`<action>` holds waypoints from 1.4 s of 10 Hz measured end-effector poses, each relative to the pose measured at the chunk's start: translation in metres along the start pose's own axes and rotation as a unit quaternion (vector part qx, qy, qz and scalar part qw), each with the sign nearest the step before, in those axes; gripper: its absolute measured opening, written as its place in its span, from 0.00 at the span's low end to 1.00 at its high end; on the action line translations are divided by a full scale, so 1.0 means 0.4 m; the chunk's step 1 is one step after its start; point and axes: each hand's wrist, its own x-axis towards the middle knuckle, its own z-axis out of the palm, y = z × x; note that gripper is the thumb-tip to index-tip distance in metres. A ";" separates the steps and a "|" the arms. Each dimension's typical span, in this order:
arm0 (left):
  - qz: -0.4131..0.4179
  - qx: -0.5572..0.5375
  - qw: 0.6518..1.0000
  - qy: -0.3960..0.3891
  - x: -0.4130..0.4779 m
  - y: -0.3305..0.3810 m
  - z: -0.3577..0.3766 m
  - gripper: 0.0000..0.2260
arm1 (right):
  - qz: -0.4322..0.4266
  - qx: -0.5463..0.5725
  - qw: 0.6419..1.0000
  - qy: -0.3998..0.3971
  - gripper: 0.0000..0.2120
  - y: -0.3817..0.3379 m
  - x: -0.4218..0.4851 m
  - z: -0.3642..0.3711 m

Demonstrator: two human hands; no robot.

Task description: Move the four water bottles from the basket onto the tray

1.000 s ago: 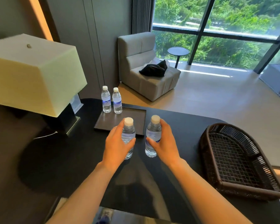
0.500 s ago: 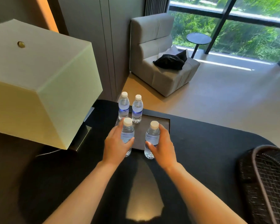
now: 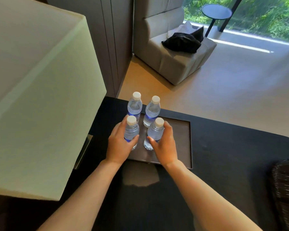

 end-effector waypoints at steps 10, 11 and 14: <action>0.025 0.011 1.000 -0.013 0.095 -0.068 0.057 0.40 | -0.066 0.000 0.994 0.088 0.45 0.005 0.076 0.091; -0.025 -0.009 0.999 -0.020 0.082 -0.057 0.052 0.43 | -0.056 -0.005 0.995 0.078 0.47 0.003 0.057 0.084; -0.082 0.001 0.997 -0.017 -0.095 -0.022 -0.030 0.42 | 0.019 -0.095 0.995 0.034 0.43 0.040 -0.151 0.012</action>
